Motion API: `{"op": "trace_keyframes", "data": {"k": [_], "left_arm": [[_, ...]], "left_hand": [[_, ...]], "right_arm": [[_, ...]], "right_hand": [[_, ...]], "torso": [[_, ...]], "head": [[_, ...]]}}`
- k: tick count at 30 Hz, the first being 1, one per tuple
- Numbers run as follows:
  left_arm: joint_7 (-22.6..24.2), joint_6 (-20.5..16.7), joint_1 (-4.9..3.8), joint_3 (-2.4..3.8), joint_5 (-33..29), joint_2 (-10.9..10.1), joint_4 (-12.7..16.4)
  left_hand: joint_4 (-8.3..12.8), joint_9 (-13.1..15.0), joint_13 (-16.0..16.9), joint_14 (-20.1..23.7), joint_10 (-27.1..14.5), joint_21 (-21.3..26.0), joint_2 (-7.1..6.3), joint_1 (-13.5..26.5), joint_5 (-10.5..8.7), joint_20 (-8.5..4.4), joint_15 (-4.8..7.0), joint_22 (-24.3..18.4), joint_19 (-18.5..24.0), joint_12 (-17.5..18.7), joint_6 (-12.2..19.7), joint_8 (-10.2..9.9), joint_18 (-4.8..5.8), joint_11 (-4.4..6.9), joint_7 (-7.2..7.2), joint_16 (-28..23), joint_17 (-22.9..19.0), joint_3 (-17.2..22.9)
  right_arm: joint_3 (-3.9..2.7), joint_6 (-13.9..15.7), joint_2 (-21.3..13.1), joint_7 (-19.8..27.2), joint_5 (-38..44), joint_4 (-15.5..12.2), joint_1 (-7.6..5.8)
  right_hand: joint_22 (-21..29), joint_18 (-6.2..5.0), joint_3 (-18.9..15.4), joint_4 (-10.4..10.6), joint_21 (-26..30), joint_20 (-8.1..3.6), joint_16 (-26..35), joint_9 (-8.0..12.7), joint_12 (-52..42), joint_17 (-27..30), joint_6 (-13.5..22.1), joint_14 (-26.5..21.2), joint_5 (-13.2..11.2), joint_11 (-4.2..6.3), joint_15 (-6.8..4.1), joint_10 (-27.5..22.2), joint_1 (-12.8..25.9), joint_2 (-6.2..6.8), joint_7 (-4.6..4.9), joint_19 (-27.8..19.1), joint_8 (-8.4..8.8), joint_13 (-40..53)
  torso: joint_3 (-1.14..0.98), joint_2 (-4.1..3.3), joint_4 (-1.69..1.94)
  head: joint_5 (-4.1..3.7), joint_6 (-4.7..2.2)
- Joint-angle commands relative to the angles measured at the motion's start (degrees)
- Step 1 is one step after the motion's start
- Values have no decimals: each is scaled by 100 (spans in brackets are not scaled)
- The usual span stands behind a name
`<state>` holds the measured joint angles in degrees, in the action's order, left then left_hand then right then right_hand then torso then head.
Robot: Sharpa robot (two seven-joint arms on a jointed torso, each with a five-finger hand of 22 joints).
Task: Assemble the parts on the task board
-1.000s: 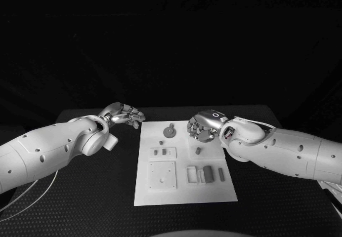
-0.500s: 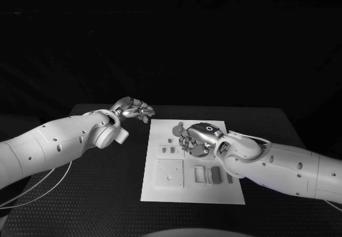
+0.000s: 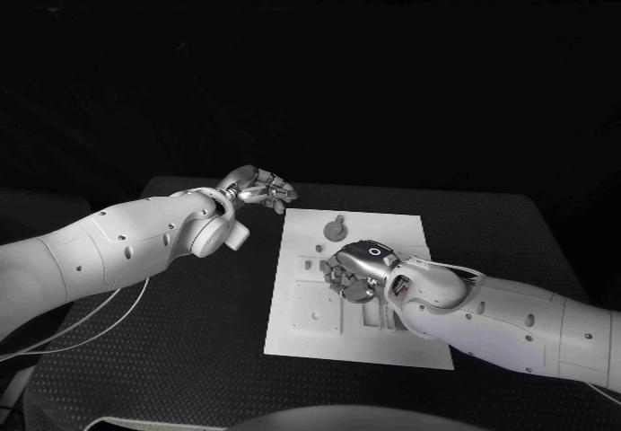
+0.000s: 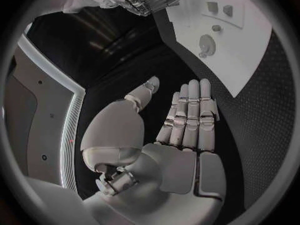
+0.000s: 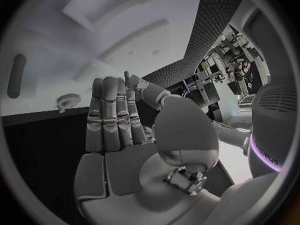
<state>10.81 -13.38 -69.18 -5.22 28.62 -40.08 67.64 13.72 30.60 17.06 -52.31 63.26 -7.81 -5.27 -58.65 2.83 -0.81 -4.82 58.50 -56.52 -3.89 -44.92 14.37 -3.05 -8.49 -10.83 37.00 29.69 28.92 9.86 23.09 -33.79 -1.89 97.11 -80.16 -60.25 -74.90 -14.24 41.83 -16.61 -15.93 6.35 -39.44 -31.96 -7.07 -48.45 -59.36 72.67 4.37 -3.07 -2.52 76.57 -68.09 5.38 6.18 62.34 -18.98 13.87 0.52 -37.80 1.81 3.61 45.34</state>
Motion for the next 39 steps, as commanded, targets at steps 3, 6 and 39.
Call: {"op": "trace_keyframes", "data": {"k": [3,6,39], "left_arm": [[88,-9,-5,6,-64,18,15],[88,7,-5,6,-64,21,16],[71,52,-5,6,-64,3,35]], "left_hand": [[-8,1,-6,-30,-21,24,-4,42,4,22,-25,-5,-35,-7,-31,39,-54,17,4,-30,12,-24],[-8,1,-6,-30,-21,25,-4,42,4,22,-25,-5,-34,-8,-31,39,-54,17,4,-32,14,-24],[-13,-3,-10,-29,-20,35,-1,45,4,23,-27,-4,-33,-6,-31,41,-53,18,1,-51,35,-26]], "right_arm": [[11,-167,45,-5,167,10,31],[24,-211,50,-4,169,31,46],[74,-330,139,-21,207,173,140]], "right_hand": [[-131,-76,38,10,-25,-1,-25,-13,26,6,-40,-15,23,-9,-33,25,-16,-62,-3,21,-10,8],[-131,-76,38,10,-25,-1,-25,-14,27,6,-39,-15,23,-9,-32,25,-15,-63,-2,21,-10,9],[-130,-76,40,6,-22,-1,-27,-27,36,12,-31,-19,22,-11,-30,23,-2,-71,1,15,-5,20]], "torso": [[-4,3,-16],[-5,3,-9],[2,4,-19]], "head": [[57,42],[58,53],[125,148]]}}
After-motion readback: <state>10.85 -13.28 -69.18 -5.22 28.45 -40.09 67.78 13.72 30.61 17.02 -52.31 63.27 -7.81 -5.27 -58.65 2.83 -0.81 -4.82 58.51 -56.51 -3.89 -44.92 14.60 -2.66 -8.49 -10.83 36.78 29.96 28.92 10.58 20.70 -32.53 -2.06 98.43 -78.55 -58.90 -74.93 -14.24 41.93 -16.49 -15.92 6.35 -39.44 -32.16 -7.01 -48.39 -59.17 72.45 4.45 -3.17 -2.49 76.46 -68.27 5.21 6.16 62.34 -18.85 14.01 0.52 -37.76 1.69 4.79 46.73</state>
